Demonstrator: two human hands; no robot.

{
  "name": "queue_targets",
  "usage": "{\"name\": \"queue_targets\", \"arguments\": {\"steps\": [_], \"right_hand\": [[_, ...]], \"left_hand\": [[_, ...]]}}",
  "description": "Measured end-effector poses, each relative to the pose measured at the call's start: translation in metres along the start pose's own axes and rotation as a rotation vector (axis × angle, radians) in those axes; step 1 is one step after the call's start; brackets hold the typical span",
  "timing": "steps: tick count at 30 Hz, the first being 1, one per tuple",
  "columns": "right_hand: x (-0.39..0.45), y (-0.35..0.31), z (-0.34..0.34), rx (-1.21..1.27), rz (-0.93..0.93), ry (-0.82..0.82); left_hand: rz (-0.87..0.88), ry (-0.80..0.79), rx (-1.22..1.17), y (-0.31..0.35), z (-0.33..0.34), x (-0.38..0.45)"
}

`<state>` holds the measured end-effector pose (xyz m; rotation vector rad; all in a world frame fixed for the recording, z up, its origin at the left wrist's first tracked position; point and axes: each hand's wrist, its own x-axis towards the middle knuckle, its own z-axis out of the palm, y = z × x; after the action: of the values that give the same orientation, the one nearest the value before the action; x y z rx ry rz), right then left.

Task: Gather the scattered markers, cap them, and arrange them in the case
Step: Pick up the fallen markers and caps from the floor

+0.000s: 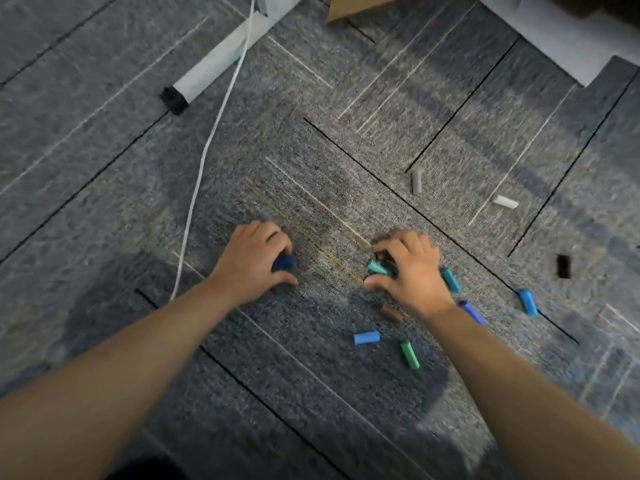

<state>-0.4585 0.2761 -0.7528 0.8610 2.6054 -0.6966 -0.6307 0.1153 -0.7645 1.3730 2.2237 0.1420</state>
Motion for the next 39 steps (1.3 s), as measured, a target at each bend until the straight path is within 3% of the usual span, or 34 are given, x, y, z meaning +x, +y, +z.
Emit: {"name": "queue_targets", "arguments": {"steps": [6,13,18,22,30,39], "right_hand": [[0.001,0.009,0.009,0.067,-0.014,0.082],[0.000,0.006,0.007,0.120,-0.010,-0.004],[-0.007,0.007,0.003,0.013,-0.076,0.010],[-0.018,0.011,-0.006,0.107,-0.014,0.048],[-0.058,0.040,-0.005,0.464,0.214,0.050],[-0.102,0.061,0.028,0.280,0.193,0.039]], "left_hand": [[-0.007,0.010,-0.014,0.002,0.004,0.000],[-0.053,-0.014,-0.123,0.014,0.003,-0.006],[-0.063,-0.038,-0.201,0.025,0.003,-0.010],[-0.035,-0.076,-0.202,0.042,0.004,-0.012],[0.127,-0.185,0.011,0.095,0.022,-0.011],[0.239,-0.220,0.255,0.120,0.038,-0.007]]}}
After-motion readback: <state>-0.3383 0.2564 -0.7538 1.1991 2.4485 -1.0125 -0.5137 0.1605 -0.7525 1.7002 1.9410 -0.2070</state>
